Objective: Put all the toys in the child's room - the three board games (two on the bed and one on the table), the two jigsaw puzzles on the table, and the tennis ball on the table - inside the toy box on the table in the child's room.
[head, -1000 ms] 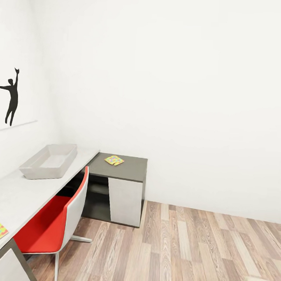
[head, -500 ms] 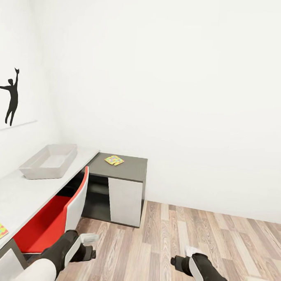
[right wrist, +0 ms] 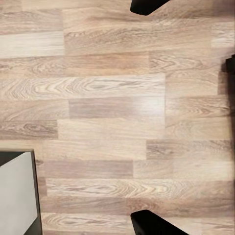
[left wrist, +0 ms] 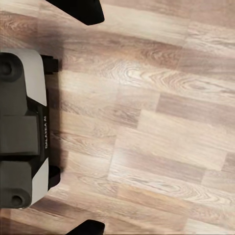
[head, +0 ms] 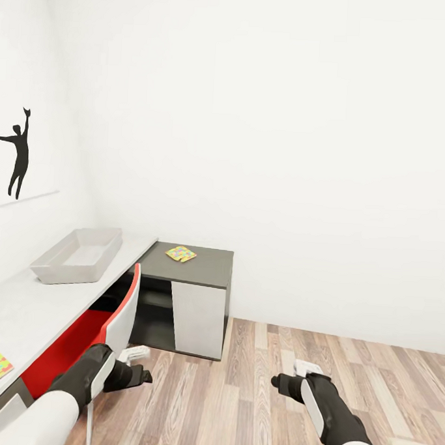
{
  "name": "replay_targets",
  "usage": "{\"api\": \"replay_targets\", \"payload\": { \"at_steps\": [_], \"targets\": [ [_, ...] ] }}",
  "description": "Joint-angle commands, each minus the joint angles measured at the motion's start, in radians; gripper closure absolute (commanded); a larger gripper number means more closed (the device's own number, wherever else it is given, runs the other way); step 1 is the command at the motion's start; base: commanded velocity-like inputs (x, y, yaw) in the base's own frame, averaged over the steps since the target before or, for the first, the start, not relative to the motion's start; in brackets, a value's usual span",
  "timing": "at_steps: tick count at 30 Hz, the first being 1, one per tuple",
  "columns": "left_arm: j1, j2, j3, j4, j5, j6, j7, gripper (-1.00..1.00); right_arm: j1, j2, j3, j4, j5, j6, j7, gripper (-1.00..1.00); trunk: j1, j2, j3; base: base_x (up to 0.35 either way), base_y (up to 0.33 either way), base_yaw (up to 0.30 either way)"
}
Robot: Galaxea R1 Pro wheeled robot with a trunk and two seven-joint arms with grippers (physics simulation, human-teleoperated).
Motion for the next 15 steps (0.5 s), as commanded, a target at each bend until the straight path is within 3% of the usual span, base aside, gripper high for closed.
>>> {"api": "replay_targets", "payload": {
  "at_steps": [1, 6, 10, 15],
  "targets": [
    [0.000, 0.001, 0.003, -0.003, 0.000, 0.007, -0.011, -1.00, 0.001, 0.001, -0.005, -0.002, -0.007, 0.004, -0.001, -1.00, 0.000, -0.001, 0.000, 0.000, 0.000, 0.000],
    [0.000, 0.004, 0.002, -0.010, -0.001, 0.010, -0.083, -1.00, 0.004, 0.001, -0.003, -0.004, -0.008, 0.004, 0.000, -1.00, 0.000, -0.001, 0.000, 0.000, 0.000, 0.000],
    [0.000, 0.006, 0.001, -0.013, -0.001, 0.011, -0.182, -1.00, 0.004, 0.006, -0.001, -0.004, -0.009, 0.009, 0.000, -1.00, 0.000, -0.001, 0.000, 0.000, 0.000, 0.000],
    [0.000, 0.034, 0.001, -0.049, -0.005, 0.061, -0.306, -1.00, 0.008, 0.001, -0.008, -0.005, -0.011, 0.020, 0.002, -1.00, 0.000, -0.001, 0.000, 0.000, 0.000, 0.000]
  ]
}}
